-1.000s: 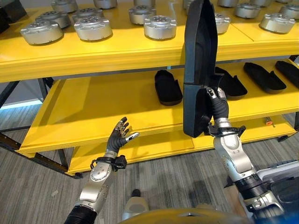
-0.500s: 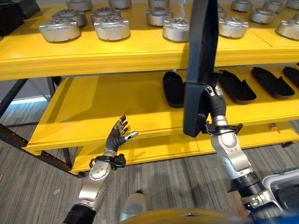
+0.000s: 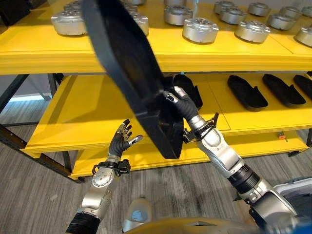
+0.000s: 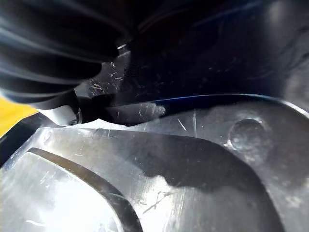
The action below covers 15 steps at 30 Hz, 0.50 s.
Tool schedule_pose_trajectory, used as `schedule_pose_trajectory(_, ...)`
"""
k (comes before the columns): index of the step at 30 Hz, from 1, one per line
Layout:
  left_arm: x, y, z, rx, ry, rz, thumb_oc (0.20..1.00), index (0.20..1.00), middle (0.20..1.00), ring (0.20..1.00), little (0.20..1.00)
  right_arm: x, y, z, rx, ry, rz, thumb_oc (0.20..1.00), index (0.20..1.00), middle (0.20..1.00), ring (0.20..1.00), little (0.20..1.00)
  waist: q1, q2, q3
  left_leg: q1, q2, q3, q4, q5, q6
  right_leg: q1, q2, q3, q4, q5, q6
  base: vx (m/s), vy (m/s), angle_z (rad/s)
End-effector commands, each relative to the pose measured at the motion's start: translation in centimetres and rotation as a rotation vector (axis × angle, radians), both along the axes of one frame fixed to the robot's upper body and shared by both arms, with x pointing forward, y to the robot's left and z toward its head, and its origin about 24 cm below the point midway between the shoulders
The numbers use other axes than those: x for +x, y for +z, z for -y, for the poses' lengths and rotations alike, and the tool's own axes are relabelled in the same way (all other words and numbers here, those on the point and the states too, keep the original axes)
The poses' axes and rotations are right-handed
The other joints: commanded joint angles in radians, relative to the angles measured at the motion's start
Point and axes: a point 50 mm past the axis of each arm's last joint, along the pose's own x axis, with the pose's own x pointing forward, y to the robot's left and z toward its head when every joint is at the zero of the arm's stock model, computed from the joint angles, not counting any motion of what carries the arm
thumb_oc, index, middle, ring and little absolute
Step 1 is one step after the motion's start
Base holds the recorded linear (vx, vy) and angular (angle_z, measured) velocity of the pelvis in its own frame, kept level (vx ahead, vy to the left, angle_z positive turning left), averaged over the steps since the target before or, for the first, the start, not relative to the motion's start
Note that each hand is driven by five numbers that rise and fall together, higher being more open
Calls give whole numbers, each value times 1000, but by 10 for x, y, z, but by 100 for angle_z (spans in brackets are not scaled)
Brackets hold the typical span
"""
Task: Move parts from the plastic box to the shelf.
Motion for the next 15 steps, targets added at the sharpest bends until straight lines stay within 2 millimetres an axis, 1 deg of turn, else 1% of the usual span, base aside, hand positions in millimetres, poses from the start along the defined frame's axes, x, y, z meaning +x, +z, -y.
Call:
schedule_pose_trajectory(1,8,31,-6,13,1,167,1000,1000,1000,1000,1000,-2,45,-16,98,113,147,200,200,200,200,200,32,-3,8,87,24,33,-53,-48,16,-43,-14,-21,25,102,17,19,-78,22)
schedule_pose_trajectory(3,8,32,-9,26,10,172,1000,1000,1000,1000,1000,-3,44,-21,86,142,143,200,200,200,200,200,45,-5,10,86,23,15,-61,-42,13,-34,-13,-35,32,95,16,20,-62,18)
schedule_pose_trajectory(4,8,32,-9,26,10,172,1000,1000,1000,1000,1000,-3,44,-22,86,143,143,200,200,200,200,200,44,-5,10,86,22,14,-61,-42,13,-33,-13,-36,33,95,16,18,-66,29)
schedule_pose_trajectory(5,7,32,-14,37,26,169,1000,1000,1000,1000,1000,-6,43,-26,65,179,148,200,200,200,200,200,63,-7,12,81,18,-14,-71,-33,11,-25,-13,-57,45,82,12,12,-58,31)
schedule_pose_trajectory(7,6,32,-17,43,37,167,1000,1000,1000,1000,1000,-8,41,-28,37,196,156,200,200,200,200,200,82,-8,16,71,11,-41,-75,-25,9,-17,-17,-80,54,73,10,13,-62,53)
schedule_pose_trajectory(10,5,31,-20,49,48,162,1000,1000,1000,1000,1000,-8,37,-28,-6,201,164,200,200,200,200,200,104,-8,22,50,-1,-79,-67,-21,9,-6,-22,-118,72,62,6,6,-43,52)
schedule_pose_trajectory(15,3,30,-24,59,57,156,1000,1000,1000,1000,1000,-2,30,-22,-89,175,174,200,200,200,200,200,131,-6,37,21,-20,-120,-55,-14,10,1,-30,-161,88,60,5,0,-21,36)
